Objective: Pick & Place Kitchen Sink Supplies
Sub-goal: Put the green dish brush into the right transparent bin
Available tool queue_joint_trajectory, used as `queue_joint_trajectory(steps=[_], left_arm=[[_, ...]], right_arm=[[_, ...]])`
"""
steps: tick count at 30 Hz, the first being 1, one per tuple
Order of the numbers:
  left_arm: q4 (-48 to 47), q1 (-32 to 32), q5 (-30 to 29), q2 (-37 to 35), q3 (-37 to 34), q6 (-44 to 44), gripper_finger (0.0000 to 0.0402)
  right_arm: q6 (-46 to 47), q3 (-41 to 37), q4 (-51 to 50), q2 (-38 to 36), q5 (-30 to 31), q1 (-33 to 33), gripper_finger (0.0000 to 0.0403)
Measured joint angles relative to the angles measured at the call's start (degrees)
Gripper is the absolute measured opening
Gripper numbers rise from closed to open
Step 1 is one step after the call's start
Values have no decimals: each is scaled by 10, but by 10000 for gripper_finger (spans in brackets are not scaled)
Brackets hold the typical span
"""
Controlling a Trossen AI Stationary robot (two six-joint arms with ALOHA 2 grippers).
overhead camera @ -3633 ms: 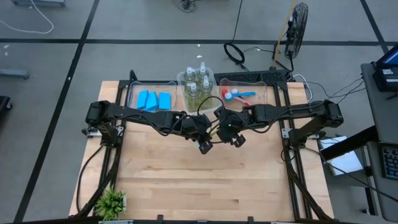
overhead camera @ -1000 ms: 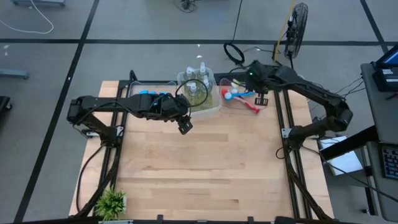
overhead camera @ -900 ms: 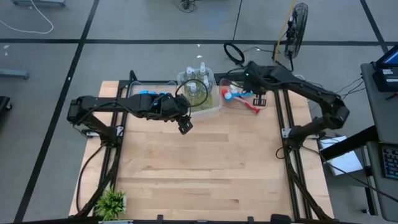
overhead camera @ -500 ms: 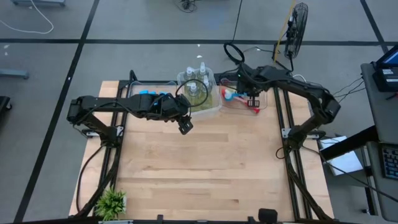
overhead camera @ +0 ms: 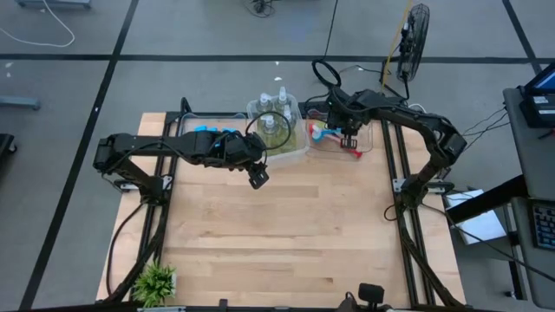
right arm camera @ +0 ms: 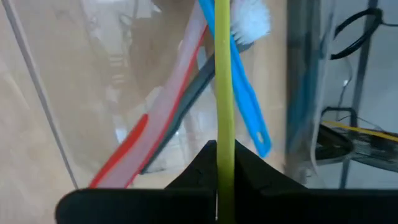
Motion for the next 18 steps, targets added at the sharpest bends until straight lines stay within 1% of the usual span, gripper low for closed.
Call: queue_joint_trajectory(steps=[4, 11, 15, 18], left_arm=[[0, 0, 0, 0, 0, 0, 234], [0, 0, 0, 0, 0, 0, 234], [0, 0, 1, 0, 0, -1, 234], [0, 0, 13, 0, 0, -1, 234]], right_arm=[[7, 0, 2, 0, -8, -2, 19], [6, 0, 1, 0, -8, -4, 52], [0, 0, -1, 0, -9, -4, 75], [-1, 0, -2, 0, -9, -4, 96]])
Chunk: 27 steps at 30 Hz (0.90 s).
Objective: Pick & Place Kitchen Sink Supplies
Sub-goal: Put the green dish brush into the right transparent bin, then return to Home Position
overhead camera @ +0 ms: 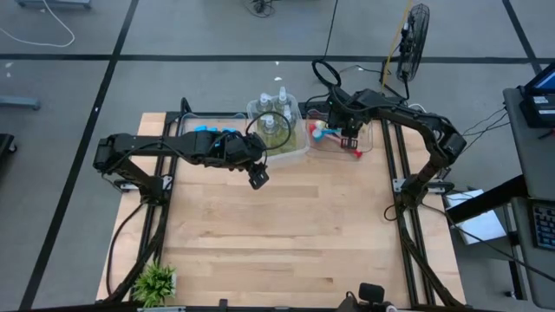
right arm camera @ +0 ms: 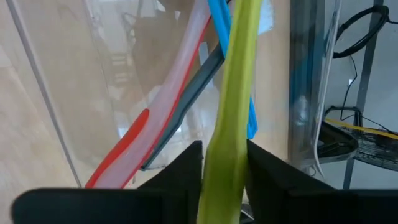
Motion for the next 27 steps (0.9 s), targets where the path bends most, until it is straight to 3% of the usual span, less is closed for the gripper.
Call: queue_joint_trajectory(steps=[6, 14, 27], left_arm=[[0, -4, 1, 0, 0, -1, 234], [0, -15, 2, 0, 0, -3, 234], [-3, -16, 0, 0, 0, 9, 234]], right_arm=[[0, 0, -2, 0, 1, 0, 131], [-2, 0, -10, -28, 2, 1, 143], [-2, 0, 31, -255, 0, 9, 128]])
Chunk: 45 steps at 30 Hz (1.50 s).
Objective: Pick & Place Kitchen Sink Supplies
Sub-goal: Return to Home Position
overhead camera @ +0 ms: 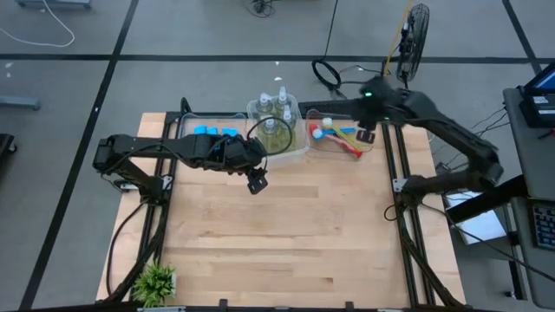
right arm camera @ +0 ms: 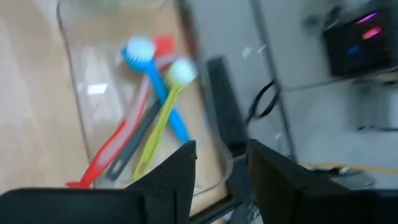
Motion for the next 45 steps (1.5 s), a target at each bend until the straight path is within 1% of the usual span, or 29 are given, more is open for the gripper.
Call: queue_joint_trajectory(steps=[4, 7, 10, 12, 15, 17, 18, 20, 22, 24, 28, 33, 37, 40, 45], left_arm=[[-2, 6, 0, 0, 0, 6, 234], [-2, 13, 4, -3, 0, 16, 234], [6, 21, 22, -21, -1, 28, 234], [13, 24, 26, -39, 0, 40, 234], [20, 24, 21, -69, 0, 59, 234], [24, 24, 7, -96, -8, 62, 234], [25, 24, 0, -108, -19, 62, 234], [57, 24, -5, -141, -51, 61, 234], [81, 24, -5, -180, -101, 48, 234], [139, 19, 0, -224, -157, 33, 234], [237, -6, 1, -304, -263, 29, 234], [295, -30, -11, -380, -353, -4, 234], [322, -47, -33, -419, -396, -28, 234], [358, -61, -48, -437, -418, -28, 234], [422, -89, -53, -459, -457, -26, 234]], right_arm=[[3, 0, 51, -66, 1, 0, 129], [54, 0, 82, -109, 0, 0, 127], [96, 0, 101, -142, -3, 0, 126], [105, 0, 99, -157, -32, 0, 126], [116, 0, 76, -168, -111, 0, 127], [133, 0, 56, -169, -162, 0, 127], [139, 0, 41, -169, -187, 0, 127], [152, -3, 24, -169, -229, 0, 127], [171, -17, 23, -175, -260, 0, 128], [191, -40, 28, -186, -282, 0, 128], [248, -109, 73, -224, -299, 0, 126], [342, -204, 152, -296, -300, 17, 126], [411, -266, 195, -357, -300, 44, 126], [460, -304, 226, -395, -300, 69, 125], [526, -356, 291, -449, -300, 108, 127]])
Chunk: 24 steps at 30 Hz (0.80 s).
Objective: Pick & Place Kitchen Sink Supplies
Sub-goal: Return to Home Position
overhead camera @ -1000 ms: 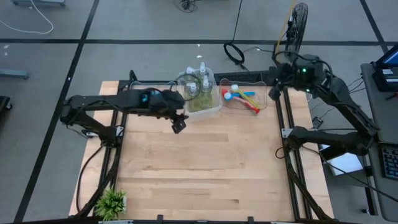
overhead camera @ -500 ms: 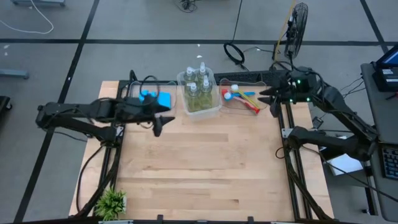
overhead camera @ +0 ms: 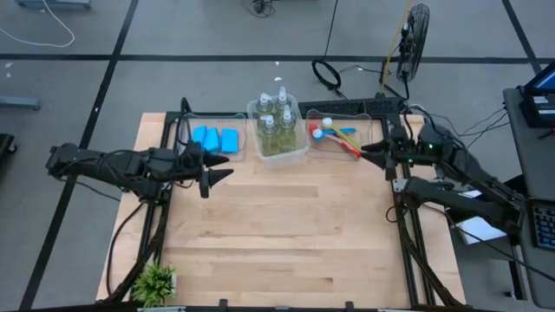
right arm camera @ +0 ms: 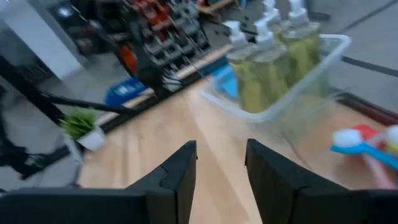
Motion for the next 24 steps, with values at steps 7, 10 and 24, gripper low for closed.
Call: queue_joint_trajectory(steps=[7, 10, 24], left_arm=[[76, -51, -42, -16, -56, -7, 234], [90, -76, -61, -16, -64, -7, 234], [46, -185, -184, -59, -65, 34, 234]], right_arm=[[59, -61, 87, -37, 1, 56, 128], [71, -84, 124, -39, 3, 82, 128], [43, -105, 126, -104, 45, 152, 128]])
